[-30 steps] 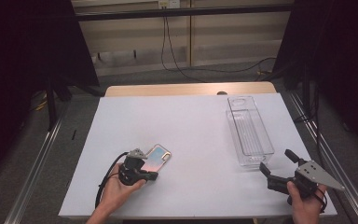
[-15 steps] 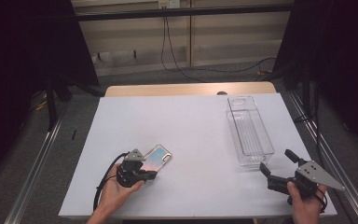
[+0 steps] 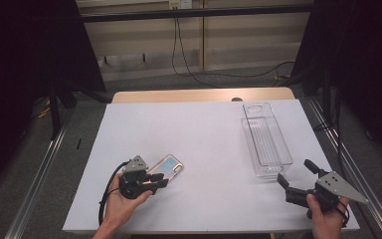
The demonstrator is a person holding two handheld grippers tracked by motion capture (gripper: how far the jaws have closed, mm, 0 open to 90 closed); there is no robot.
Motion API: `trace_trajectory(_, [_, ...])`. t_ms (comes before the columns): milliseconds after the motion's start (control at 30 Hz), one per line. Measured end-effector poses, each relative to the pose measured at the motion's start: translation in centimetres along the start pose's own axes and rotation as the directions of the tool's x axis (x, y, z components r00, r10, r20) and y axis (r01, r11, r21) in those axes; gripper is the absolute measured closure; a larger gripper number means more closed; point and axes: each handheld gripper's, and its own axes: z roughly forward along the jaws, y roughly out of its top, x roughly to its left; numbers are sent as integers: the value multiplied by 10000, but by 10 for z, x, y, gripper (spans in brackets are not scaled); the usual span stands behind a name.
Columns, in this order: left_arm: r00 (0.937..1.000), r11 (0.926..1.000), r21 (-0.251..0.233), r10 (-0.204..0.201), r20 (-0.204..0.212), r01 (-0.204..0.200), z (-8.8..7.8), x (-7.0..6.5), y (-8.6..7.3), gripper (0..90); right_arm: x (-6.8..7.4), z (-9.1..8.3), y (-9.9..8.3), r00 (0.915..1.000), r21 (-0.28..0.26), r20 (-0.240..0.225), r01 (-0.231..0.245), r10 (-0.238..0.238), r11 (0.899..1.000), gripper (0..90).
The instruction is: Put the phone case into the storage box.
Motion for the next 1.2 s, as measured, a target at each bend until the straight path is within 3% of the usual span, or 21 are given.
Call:
trace_trajectory(200, [10000,9996,-271,-90,-27,90,-2,2,0,492,0,0,0,10000,-2,5,-18,18,10000,7])
trace_trajectory(367, [9998,9986,-501,-178,-106,172,-6,4,2,426,0,0,0,10000,2,-1,-9,9,10000,7])
trace_trajectory(500, [9986,9981,-562,-268,-448,242,-7,6,3,252,0,0,0,10000,9,9,-15,15,10000,8])
trace_trajectory(567, [9977,9988,-458,-204,-646,175,-7,8,4,227,0,0,0,10000,5,11,-9,9,10000,8])
trace_trajectory(600, [9971,9991,-410,-174,-747,144,-7,8,4,160,0,0,0,10000,11,7,-9,9,10000,8])
trace_trajectory(633, [9963,9990,-426,-157,-846,121,-7,9,5,160,0,0,0,10000,11,7,-9,9,10000,8])
trace_trajectory(700, [9943,9989,-464,-134,-1059,85,-7,12,6,74,0,0,0,10000,27,-4,-6,6,10000,8])
trace_trajectory(833, [9914,9998,-166,-149,-1298,129,-7,19,8,53,0,0,0,10000,24,2,-12,12,10000,8])
trace_trajectory(933, [9918,9997,12,-258,-1249,261,-7,23,10,70,0,0,0,10000,30,15,-19,19,10000,7])
trace_trajectory(1033, [9893,9993,-34,-375,-1413,373,-5,27,10,67,0,0,0,10000,27,14,14,-14,10000,7])
trace_trajectory(1100, [9905,9985,131,-519,-1272,540,-3,31,11,62,0,1,0,10000,32,10,20,-20,10000,7])
trace_trajectory(1200, [9927,9967,770,-180,-1197,274,2,38,15,64,0,1,0,10000,48,15,2,-2,10000,7])
